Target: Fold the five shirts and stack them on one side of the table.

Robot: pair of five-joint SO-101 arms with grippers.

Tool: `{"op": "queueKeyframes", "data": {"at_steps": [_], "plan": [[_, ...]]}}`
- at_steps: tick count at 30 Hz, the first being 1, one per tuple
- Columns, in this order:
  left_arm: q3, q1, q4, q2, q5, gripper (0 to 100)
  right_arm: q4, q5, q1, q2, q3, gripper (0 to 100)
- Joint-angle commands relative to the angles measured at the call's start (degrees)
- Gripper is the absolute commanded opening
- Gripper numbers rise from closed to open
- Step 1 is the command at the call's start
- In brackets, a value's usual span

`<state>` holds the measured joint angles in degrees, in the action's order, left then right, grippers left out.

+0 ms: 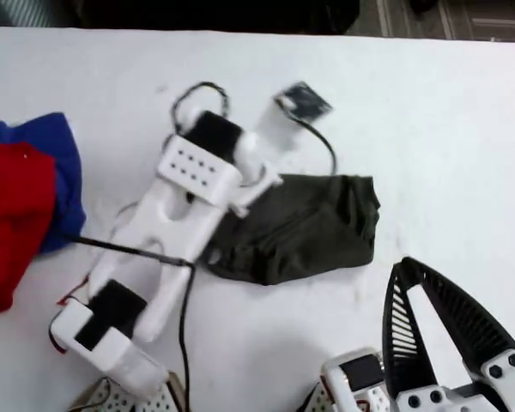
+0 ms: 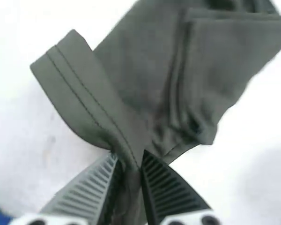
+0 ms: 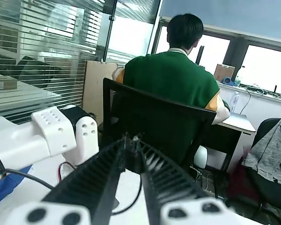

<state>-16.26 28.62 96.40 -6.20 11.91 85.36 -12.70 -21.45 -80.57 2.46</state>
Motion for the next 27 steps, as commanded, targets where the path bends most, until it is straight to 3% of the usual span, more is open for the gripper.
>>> {"op": "queueKeyframes", "data": {"at_steps": [1,6,12,19,27], "plan": [[-2.11,3.65,-3.60,1.98,-0.09,2,-1.45,-0.70,0.22,0.22,1.41,1.9],[-6.59,6.20,-5.45,-5.85,-0.97,2,-1.10,-0.70,0.22,0.22,1.58,1.9],[-20.40,8.48,-4.75,-17.45,-4.04,2,-1.10,-0.70,0.22,0.22,1.58,1.9],[-37.63,9.89,3.60,-27.38,-4.13,2,-1.10,-0.70,0.22,0.22,1.49,1.9],[-41.93,7.87,6.07,-25.36,-4.13,2,-1.10,-0.70,0.22,0.31,1.32,1.9]]}}
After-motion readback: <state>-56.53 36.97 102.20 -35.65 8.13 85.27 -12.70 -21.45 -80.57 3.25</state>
